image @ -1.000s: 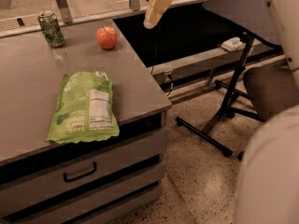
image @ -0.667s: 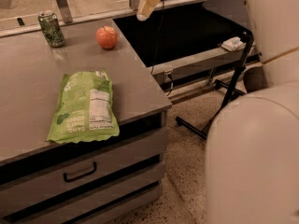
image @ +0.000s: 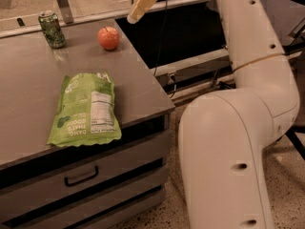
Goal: Move apple near green rice chip bag
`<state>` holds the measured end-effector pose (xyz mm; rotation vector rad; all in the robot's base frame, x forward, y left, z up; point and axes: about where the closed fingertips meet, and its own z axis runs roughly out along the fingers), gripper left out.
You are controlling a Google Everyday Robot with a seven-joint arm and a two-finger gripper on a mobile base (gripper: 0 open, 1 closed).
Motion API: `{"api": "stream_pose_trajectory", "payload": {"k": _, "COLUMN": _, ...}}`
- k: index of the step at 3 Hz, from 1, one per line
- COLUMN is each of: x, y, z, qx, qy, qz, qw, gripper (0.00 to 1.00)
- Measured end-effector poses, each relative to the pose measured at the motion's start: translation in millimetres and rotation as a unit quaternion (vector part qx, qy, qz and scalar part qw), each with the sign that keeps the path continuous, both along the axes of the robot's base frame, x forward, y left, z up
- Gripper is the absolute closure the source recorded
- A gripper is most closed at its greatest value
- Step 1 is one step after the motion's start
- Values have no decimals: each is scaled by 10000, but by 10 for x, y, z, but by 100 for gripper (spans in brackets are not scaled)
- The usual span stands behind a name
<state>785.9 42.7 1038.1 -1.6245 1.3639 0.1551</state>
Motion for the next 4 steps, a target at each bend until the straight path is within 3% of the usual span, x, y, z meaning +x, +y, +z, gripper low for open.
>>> {"api": "stream_pose_trajectory", "payload": {"k": 1, "x": 122, "y": 144, "z": -296, "qx": 517, "qy": 549, "qz": -10, "qw": 9972, "gripper": 0}}
{"api": "stream_pose_trajectory", "payload": {"k": 2, "x": 215, "y": 392, "z": -659, "qx": 1110, "qy": 1264, "qz": 21, "qw": 9857, "gripper": 0}}
{"api": "stream_pose_trajectory", "payload": {"k": 3, "x": 365, "y": 645, "z": -1092, "qx": 1539, "qy": 1958, "qz": -98, "qw": 9684, "gripper": 0}}
{"api": "stream_pose_trajectory", "payload": {"k": 4, "x": 365, "y": 646, "z": -1093, "qx": 1539, "qy": 1959, "qz": -97, "qw": 9684, "gripper": 0}}
